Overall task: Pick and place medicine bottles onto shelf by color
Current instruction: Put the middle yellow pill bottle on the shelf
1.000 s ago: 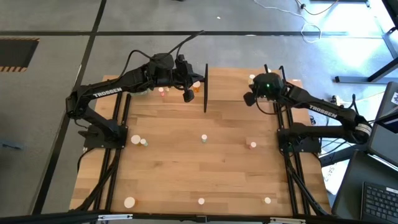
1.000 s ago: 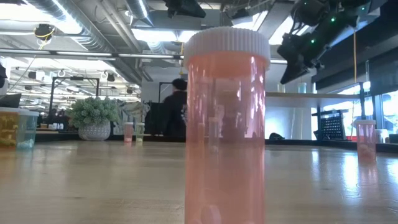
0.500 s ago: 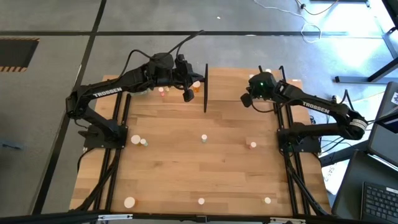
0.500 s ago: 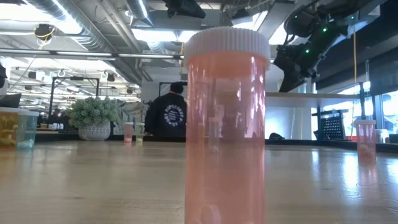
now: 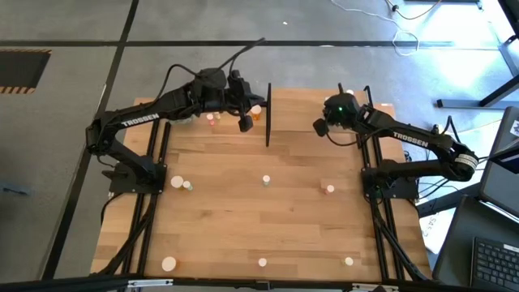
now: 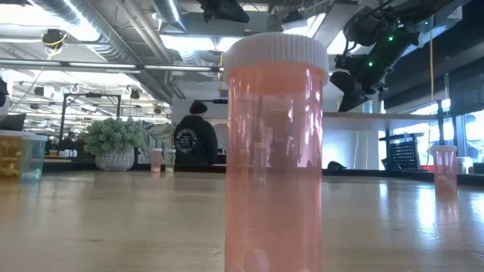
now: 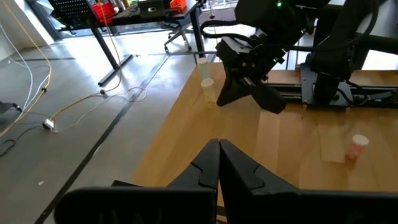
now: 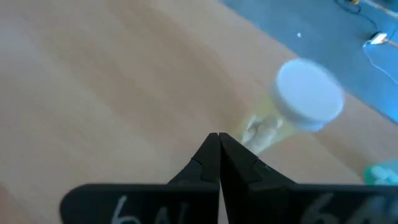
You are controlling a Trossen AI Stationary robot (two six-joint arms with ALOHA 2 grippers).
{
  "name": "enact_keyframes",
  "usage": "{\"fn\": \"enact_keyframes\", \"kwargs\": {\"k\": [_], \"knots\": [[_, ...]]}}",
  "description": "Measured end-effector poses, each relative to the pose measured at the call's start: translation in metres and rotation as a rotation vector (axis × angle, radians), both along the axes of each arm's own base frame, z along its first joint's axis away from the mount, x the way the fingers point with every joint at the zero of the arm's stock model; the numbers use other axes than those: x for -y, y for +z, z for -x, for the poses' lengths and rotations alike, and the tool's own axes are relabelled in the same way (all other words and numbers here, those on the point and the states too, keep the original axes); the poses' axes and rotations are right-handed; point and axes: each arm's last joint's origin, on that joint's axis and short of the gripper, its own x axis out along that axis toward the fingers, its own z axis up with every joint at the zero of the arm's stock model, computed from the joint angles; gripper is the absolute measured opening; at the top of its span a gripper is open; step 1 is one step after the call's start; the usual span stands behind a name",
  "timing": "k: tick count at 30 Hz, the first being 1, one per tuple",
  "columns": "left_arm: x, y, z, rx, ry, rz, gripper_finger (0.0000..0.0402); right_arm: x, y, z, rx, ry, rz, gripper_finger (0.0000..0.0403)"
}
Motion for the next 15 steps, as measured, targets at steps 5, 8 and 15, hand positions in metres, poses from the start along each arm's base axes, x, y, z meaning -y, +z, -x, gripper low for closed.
{"fn": "enact_keyframes", "kwargs": {"k": [5, 8, 15], "knots": [[-0.0023, 0.0000, 0.0009, 0.000, 0.007, 0.000, 0.0000, 0.0012, 0.0007, 0.0009, -0.018, -0.035, 0.031, 0.0000], [-0.0024, 0.0000, 0.0009, 0.000, 0.008, 0.000, 0.0000, 0.0015, 0.0011, 0.0007, -0.021, -0.034, 0.039, 0.0000], [-0.0024, 0.0000, 0.0009, 0.000, 0.008, 0.000, 0.0000, 0.0027, 0.0017, 0.0024, -0.062, -0.078, 0.085, 0.0000]]}}
